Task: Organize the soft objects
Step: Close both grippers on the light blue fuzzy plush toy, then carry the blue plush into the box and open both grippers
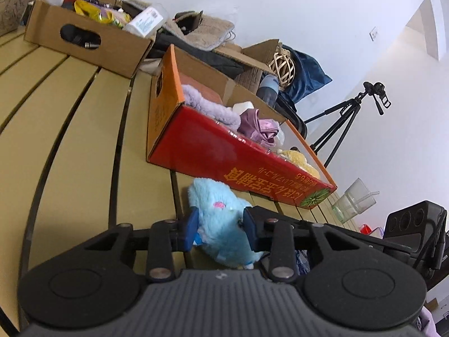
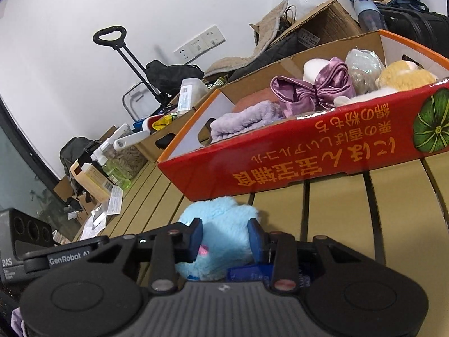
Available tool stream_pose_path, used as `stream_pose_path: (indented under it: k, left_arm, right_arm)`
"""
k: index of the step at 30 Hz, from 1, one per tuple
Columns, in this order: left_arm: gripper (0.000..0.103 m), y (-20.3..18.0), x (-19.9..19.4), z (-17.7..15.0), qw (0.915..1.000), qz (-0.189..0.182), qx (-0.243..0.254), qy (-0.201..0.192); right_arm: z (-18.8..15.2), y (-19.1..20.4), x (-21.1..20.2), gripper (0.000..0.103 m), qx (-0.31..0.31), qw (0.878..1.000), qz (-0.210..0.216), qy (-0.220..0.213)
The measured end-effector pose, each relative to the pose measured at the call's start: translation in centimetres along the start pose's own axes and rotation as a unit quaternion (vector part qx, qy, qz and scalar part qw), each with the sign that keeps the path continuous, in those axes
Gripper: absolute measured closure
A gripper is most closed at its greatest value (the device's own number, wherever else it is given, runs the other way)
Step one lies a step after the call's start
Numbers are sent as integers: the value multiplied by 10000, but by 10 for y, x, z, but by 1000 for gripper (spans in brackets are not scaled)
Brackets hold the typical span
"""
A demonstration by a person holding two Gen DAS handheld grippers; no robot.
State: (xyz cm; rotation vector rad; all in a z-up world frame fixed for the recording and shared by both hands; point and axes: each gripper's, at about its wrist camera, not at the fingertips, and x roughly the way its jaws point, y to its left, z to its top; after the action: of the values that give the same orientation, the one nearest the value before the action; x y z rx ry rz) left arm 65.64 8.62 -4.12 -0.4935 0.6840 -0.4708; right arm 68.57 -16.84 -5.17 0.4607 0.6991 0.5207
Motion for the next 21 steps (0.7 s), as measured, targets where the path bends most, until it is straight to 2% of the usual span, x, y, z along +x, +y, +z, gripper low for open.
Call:
stream_pose_path:
  k: [2,4,7,10,15,21]
  left_arm:
    - [68,-13,-14,-2,9996,78,130,-219]
    - [68,-31,-35,-4,9989,98,254,-394]
    - [68,-61,-73,-10,9967,93,389,-711]
    - [68,-93,-111,-22,9937,-129,524,-985]
    - [68,-147,-150,-50,9894,-395,688,-1214]
    - [68,-193,-169,-87,9871,-618,854,-1204]
  right_arm:
    - [1,6,-7,72,18,10000,66,-67]
    - [2,24,-23,72,-243,9994,47,-251]
    - [0,55,-61,72,-710,9960,95,-530]
    - [-10,80,-112,72,-932,9917,168,-870]
    - [-37,94,-191,73,-902,9879,171,-1250]
    - [-68,90,-263,73,-867,9842,14,-1542]
